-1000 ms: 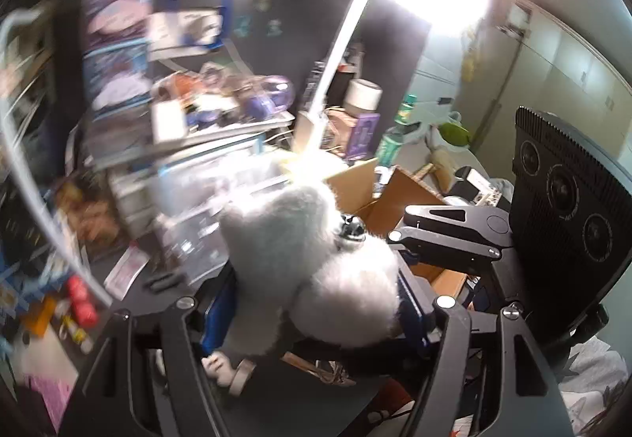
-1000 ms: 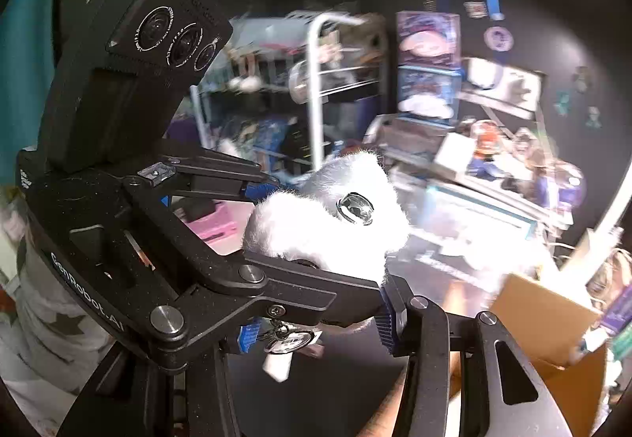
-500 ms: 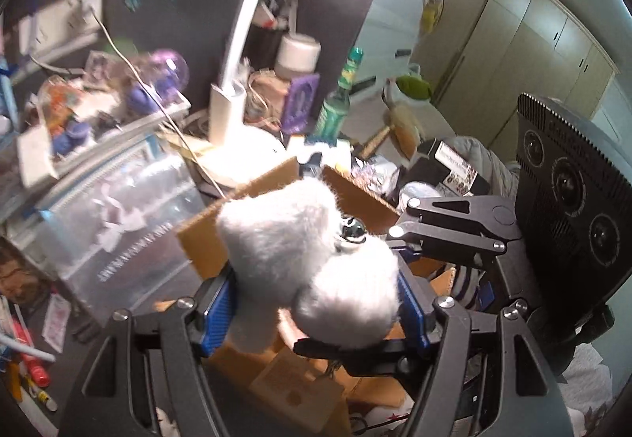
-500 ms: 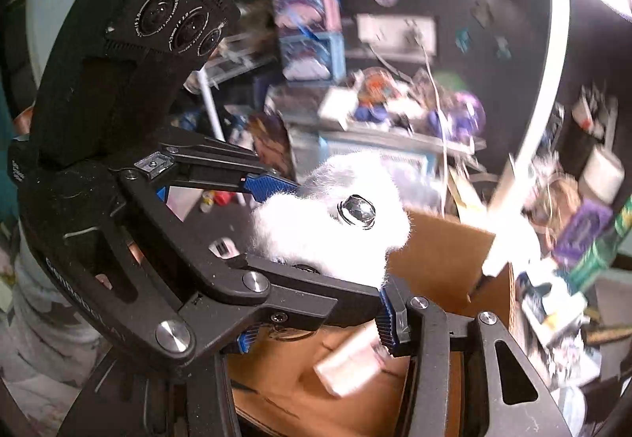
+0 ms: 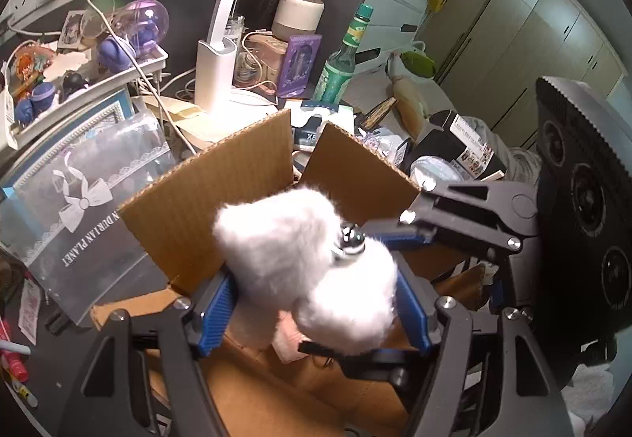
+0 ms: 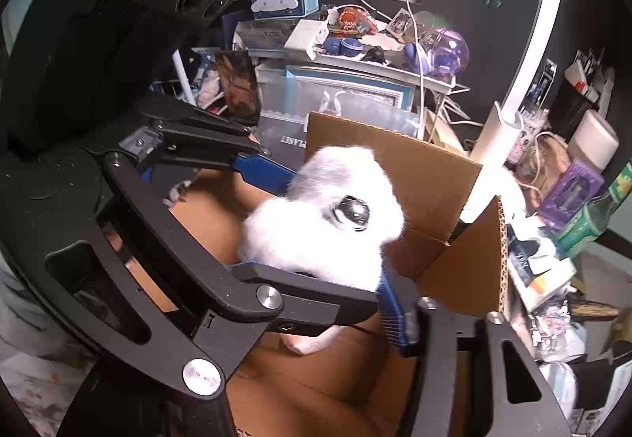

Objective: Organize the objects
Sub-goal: 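Carry the plush over the box and release it inside, then move the right tool back to the white tape dispenser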

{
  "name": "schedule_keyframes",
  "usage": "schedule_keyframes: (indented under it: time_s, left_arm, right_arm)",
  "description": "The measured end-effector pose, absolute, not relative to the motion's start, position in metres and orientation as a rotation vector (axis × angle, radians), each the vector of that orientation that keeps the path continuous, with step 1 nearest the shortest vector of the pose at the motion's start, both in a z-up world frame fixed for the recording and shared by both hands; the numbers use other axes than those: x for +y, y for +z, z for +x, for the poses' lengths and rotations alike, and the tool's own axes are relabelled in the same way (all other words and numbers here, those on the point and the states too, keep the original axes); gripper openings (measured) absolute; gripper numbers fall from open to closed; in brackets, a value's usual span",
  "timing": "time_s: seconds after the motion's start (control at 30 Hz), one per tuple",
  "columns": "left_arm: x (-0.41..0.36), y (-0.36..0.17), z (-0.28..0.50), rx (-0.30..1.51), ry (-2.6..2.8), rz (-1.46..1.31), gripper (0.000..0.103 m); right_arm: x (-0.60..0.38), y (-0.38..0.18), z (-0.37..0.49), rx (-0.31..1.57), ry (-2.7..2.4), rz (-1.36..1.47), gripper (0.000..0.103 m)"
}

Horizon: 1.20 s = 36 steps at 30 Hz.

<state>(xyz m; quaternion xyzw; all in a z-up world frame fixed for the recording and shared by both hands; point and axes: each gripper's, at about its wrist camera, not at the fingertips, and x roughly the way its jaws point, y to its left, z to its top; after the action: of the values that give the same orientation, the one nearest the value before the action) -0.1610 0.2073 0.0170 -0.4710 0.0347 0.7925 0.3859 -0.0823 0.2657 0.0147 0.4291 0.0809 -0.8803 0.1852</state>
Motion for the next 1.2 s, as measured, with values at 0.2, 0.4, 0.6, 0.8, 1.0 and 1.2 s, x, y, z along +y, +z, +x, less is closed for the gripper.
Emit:
schedule_keyframes:
  time_s: [0.2,0.4,0.6,0.8,1.0,1.2]
  left_arm:
    - [0.203,0.025,-0.157,0.086,2.035,-1.162,0.083]
    - [0.196,0.032,-0.15,0.089,2.054,-1.134,0.084]
    - [0.165,0.055,-0.13,0.067,2.103,-1.039,0.085]
    - [0.098,0.075,-0.103,0.036,2.246,-0.949,0.092]
    - [0.021,0.07,-0.068,-0.022,2.425,-0.897,0.095]
    - [-0.042,0.036,-0.036,-0.137,2.566,-0.891,0.102]
  right_arm:
    - [0.268,0.02,-0.08,0.277,-2.523,1.188,0.074]
    - [0.267,0.024,-0.075,0.277,-2.547,1.168,0.074]
    - [0.252,0.036,-0.058,0.279,-2.565,1.037,0.074]
    - [0.204,0.056,-0.031,0.312,-2.49,0.83,0.074]
    - [0.136,0.053,-0.027,0.337,-2.314,0.748,0.074]
    - [0.08,0.016,-0.035,0.348,-2.176,0.786,0.074]
